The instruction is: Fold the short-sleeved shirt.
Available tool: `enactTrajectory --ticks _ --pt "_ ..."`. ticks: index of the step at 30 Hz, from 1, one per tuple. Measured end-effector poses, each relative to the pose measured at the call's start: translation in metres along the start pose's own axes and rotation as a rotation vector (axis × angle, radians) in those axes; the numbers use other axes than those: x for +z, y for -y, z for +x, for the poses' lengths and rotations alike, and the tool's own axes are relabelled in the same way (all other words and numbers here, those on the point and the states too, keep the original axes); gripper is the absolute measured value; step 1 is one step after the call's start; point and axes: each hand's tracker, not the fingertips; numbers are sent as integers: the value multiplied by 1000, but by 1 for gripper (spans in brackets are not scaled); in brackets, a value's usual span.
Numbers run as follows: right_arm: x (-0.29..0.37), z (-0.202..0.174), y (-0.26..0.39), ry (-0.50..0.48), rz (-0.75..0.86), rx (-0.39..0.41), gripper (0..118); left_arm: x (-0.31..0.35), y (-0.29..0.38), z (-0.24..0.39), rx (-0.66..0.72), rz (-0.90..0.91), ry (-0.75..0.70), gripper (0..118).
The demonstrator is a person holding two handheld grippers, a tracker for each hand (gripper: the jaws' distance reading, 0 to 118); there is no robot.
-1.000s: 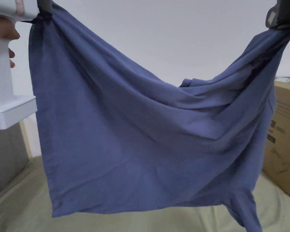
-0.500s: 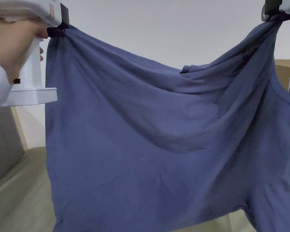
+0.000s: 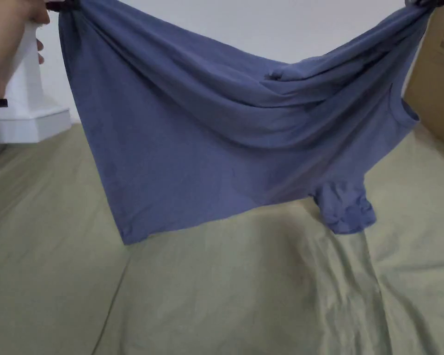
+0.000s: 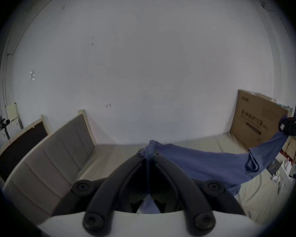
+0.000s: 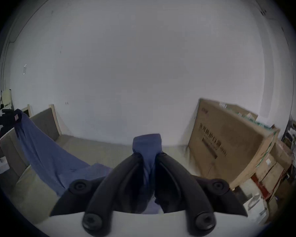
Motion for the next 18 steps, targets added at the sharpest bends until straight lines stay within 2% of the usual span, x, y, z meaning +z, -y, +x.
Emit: enactTrajectory --ticks 5,10,18 --pt "-20 -5 91 -34 -99 19 8 -3 94 0 -34 -99 14 1" --pt "-17 -5 174 -78 -172 -29 8 8 184 -6 52 -207 53 1" --pt "30 1 288 -77 -264 -100 8 55 290 -10 99 -338 56 1"
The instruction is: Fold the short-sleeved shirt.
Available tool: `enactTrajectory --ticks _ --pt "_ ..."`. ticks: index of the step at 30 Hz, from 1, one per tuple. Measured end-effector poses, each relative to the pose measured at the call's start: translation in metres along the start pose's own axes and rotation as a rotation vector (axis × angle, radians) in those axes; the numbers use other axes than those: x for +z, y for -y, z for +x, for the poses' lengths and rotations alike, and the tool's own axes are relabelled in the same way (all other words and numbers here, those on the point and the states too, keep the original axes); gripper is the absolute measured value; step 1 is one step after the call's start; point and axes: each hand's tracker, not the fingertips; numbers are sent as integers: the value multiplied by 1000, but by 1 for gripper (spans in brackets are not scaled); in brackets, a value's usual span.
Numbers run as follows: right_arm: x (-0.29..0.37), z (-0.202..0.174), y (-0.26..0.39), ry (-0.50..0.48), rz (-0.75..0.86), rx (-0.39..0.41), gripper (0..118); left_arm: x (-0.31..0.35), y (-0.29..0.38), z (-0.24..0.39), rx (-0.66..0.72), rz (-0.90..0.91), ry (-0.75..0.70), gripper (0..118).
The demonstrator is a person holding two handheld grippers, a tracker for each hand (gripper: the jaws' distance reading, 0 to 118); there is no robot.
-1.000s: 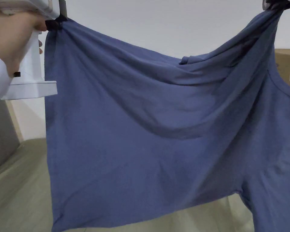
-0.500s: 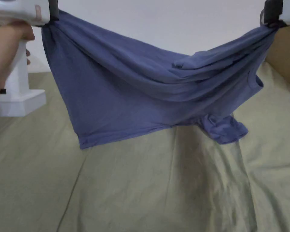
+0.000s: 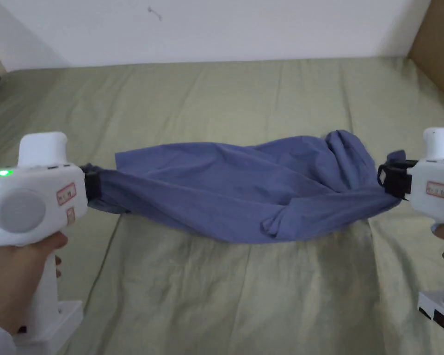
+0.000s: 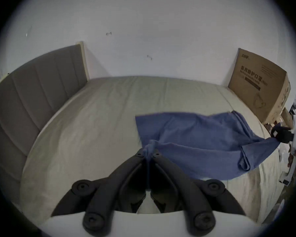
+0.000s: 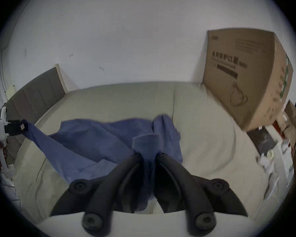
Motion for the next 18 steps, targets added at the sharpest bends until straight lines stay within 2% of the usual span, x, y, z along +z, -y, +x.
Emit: enactTrajectory --ticks 12,18 --pt "110 22 125 -10 -80 -105 8 107 106 -23 -64 -110 -37 1" --pt "153 24 176 -16 -131 -110 8 153 162 -29 -65 -194 -32 1"
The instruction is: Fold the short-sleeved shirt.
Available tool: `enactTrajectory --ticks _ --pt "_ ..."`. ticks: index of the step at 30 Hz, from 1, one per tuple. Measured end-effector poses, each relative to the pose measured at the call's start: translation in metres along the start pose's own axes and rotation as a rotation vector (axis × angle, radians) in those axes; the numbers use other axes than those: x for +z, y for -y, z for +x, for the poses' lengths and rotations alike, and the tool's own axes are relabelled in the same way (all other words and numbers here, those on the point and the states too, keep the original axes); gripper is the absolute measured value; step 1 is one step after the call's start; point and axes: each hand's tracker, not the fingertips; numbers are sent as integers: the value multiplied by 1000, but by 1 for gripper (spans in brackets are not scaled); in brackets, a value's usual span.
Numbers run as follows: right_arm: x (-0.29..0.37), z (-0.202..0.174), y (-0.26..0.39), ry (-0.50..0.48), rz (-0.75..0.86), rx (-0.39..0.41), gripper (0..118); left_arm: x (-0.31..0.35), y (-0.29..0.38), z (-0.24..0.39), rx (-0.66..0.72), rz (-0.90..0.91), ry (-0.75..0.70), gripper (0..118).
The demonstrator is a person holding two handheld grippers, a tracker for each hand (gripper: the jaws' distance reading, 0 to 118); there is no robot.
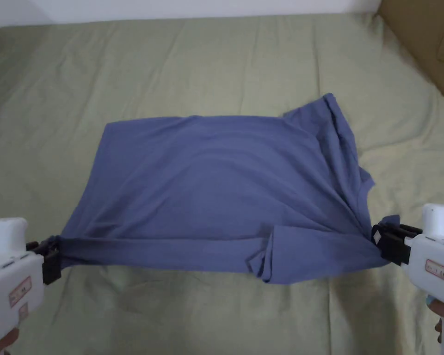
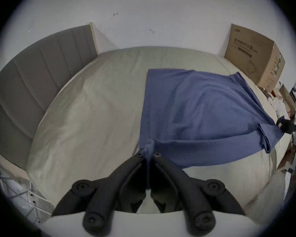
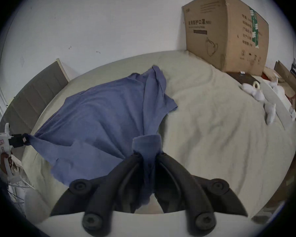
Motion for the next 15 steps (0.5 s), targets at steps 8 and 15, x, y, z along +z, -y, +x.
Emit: enactTrajectory --ticks 8,15 --pt "20 22 23 13 -131 55 8 17 48 8 -18 -151 13 1" --pt "15 15 52 24 -202 124 8 9 63 6 -17 -193 29 1"
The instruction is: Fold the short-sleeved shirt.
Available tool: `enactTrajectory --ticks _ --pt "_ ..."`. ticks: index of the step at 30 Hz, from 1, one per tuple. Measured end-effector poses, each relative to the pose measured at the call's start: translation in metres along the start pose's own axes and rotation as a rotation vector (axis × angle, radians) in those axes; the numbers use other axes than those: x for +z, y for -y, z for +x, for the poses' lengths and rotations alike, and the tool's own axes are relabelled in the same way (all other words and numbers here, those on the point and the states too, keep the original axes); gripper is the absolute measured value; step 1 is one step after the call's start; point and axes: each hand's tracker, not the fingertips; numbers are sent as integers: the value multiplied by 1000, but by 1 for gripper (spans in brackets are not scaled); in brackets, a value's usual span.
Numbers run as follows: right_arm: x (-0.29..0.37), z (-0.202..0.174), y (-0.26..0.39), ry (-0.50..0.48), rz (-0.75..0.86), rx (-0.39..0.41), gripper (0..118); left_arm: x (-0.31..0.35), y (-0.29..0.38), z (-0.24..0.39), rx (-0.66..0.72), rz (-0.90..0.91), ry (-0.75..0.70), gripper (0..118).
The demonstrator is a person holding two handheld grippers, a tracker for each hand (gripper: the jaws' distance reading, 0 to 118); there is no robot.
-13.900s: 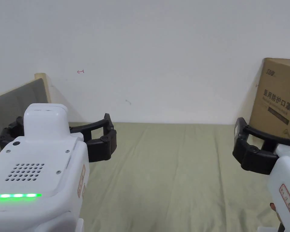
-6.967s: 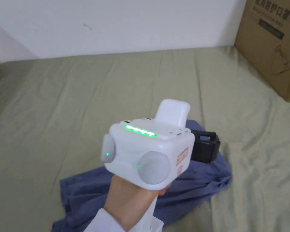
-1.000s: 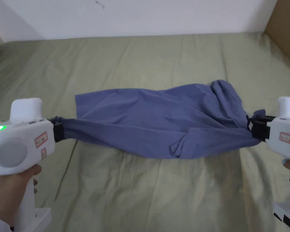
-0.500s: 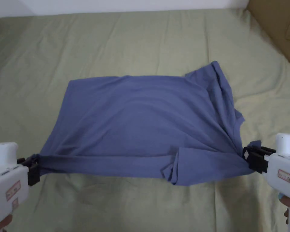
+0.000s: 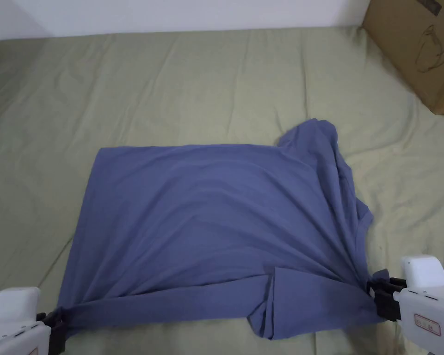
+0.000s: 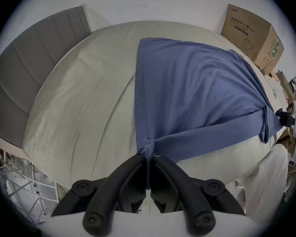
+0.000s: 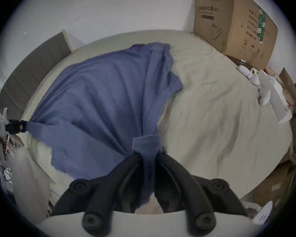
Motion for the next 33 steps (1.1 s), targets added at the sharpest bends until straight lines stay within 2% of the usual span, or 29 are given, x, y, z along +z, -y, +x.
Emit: enactTrajectory --ticks 2,3,4,5,6,7,8,10,15,18,20,21,22,23,24,25,26,29,33 --pt "-2 -1 2 5 -1 -11 8 0 2 -5 40 12 21 3" --pt "2 -2 2 21 28 -9 15 1 2 -8 52 22 37 19" --pt "7 -4 0 29 54 -12 42 6 0 -11 55 28 35 59" --pt "15 -6 -2 40 78 -13 91 12 -1 -14 63 45 25 108" --pt "22 -7 -6 25 76 -12 117 17 -2 -18 59 45 29 114" --pt "43 -8 -7 9 90 0 116 37 -5 -20 72 170 48 108" --pt "58 -14 -19 -22 206 23 116 50 -6 -22 79 196 19 108" --pt "101 -21 -36 23 314 -24 116 82 -12 -25 85 275 2 109" --pt "178 -47 -28 93 649 -33 117 180 -25 4 51 557 -33 118" --pt "211 -71 -25 146 782 -8 117 222 -22 27 56 712 -67 117" --pt "223 -85 -19 224 812 -13 116 243 -19 39 76 773 -96 114" --pt "227 -88 -15 207 829 6 114 247 -17 45 88 789 -116 98" --pt "231 -93 -11 196 846 15 106 250 -15 48 78 822 -140 61" --pt "233 -97 -10 190 849 20 80 250 -15 50 62 856 -170 4" --pt "233 -100 -9 223 863 15 3 254 -7 52 76 892 -192 0" --pt "230 -104 -2 275 902 -4 0 258 -9 52 58 857 -170 0" --pt "232 -105 -2 194 894 14 0 255 -15 38 47 843 -154 0" --pt "227 -108 -2 182 885 -1 0 253 -15 33 36 843 -181 0" --pt "222 -105 -11 169 872 2 0 243 -32 42 41 826 -142 0"
